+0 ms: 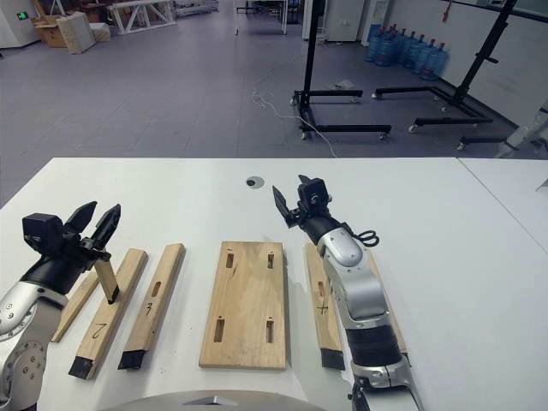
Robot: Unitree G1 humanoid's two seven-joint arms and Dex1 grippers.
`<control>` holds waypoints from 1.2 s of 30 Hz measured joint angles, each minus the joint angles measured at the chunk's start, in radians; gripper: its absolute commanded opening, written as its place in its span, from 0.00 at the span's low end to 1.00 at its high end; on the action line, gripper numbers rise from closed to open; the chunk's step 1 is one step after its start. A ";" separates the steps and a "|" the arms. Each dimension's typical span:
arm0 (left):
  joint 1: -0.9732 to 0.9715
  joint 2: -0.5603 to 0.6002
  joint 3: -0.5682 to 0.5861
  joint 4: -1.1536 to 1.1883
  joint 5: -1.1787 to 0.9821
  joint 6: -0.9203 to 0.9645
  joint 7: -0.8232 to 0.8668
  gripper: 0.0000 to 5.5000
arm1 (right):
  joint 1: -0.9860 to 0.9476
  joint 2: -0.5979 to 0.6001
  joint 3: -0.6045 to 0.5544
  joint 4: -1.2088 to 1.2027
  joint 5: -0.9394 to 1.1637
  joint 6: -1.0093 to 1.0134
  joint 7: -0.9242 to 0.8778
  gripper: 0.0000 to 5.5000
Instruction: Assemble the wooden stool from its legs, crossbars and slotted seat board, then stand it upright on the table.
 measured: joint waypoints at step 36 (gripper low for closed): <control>-0.003 0.042 -0.085 0.208 0.024 -0.220 -0.041 0.43 | -0.009 0.036 -0.005 0.004 0.011 -0.011 -0.015 0.61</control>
